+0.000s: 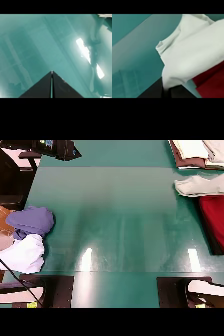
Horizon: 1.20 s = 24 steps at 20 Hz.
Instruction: Fold the shirts.
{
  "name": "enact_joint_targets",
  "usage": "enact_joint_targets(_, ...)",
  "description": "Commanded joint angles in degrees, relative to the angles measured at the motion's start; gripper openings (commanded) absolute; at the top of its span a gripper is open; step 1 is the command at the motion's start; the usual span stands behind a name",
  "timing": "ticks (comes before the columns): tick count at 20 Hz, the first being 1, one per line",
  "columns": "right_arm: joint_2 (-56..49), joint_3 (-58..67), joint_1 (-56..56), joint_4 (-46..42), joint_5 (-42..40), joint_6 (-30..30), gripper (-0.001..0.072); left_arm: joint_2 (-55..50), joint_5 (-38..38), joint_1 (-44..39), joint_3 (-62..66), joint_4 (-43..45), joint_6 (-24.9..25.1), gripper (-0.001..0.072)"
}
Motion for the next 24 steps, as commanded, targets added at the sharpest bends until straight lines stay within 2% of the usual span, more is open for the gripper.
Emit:
enact_joint_targets(1, 1.0, 0.3, -4.9, 0.1, -0.6, 0.0, 0.0015, 0.0, 0.0, -0.1, 0.0, -0.1, -0.6, 0.0023)
enact_joint_targets(7, 1.0, 13.7, -5.2, -0.7, 5.6, 0.0, 0.0015, 0.0, 0.0, -0.1, 0.0, -0.1, -0.6, 0.0023)
enact_joint_targets(13, 1.1, 19.8, -9.6, -2.1, 18.0, 0.0, 0.0015, 0.0, -0.5, -0.1, 0.0, -0.1, -0.5, 0.0024)
enact_joint_targets(16, 2.7, 16.1, -13.2, -5.5, 21.2, 0.0, 0.0015, 0.0, -0.5, -0.1, 0.0, 0.0, -0.5, 0.0023)
enact_joint_targets(20, 8.0, 4.4, -17.6, -18.3, 21.3, 0.0, 0.0016, 0.0, -0.5, -0.1, 0.0, -0.1, -0.4, 0.0023)
enact_joint_targets(23, 10.1, -3.6, -21.9, -20.1, 21.5, 0.0, 0.0026, 0.0, -0.6, -0.1, 0.0, -0.1, 0.0, 0.0024)
enact_joint_targets(24, 10.6, -5.9, -23.3, -20.1, 21.5, 0.0, 0.0057, 0.0, -0.7, -0.1, 0.0, -0.1, 0.0, 0.0024)
